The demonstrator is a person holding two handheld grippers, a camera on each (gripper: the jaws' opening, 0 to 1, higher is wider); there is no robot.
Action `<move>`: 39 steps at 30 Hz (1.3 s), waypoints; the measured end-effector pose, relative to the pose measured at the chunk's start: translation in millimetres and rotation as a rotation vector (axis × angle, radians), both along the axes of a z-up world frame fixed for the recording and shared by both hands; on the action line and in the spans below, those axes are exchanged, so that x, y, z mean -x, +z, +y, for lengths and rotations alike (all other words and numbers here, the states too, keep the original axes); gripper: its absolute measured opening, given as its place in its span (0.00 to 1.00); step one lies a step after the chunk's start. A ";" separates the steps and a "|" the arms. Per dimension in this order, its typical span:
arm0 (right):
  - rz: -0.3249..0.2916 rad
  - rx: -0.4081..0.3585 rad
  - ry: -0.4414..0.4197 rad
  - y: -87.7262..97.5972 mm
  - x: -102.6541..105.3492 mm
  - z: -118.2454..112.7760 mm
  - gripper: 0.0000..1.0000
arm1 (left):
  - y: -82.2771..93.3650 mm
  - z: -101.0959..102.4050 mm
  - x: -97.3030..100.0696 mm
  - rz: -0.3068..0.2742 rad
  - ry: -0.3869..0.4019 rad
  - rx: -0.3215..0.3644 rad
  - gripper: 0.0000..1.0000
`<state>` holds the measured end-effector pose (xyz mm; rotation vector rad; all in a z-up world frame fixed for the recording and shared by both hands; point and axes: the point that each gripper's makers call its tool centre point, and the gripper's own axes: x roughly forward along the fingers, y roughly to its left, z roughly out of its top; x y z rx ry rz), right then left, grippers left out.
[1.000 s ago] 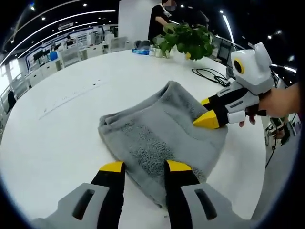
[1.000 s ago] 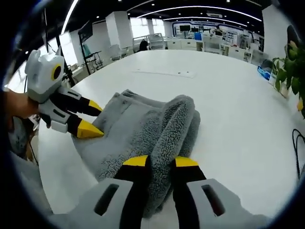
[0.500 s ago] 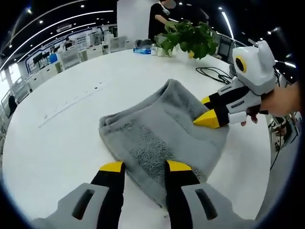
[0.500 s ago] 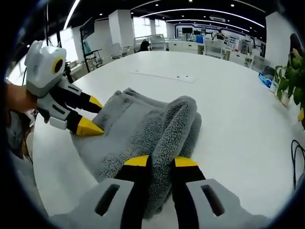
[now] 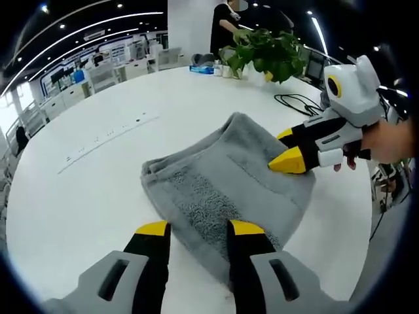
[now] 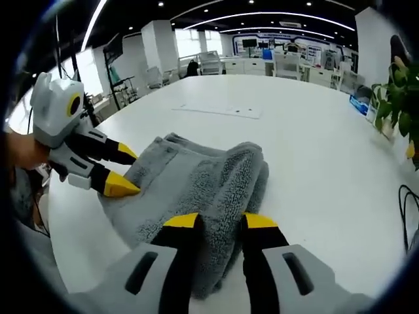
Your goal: Fold the towel on the table until its edges align and the towel forms a compact rectangular stack.
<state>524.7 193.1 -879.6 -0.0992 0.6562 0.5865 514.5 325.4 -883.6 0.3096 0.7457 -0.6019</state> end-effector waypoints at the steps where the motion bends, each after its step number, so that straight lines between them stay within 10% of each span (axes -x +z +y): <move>1: -0.021 -0.021 -0.015 6.8 -2.4 -0.2 0.29 | 1.3 0.3 0.1 -0.006 -0.001 -0.004 0.39; 39: -0.115 -0.074 0.011 60.7 39.1 -3.3 0.93 | 70.1 65.4 24.1 -0.186 0.291 0.007 0.99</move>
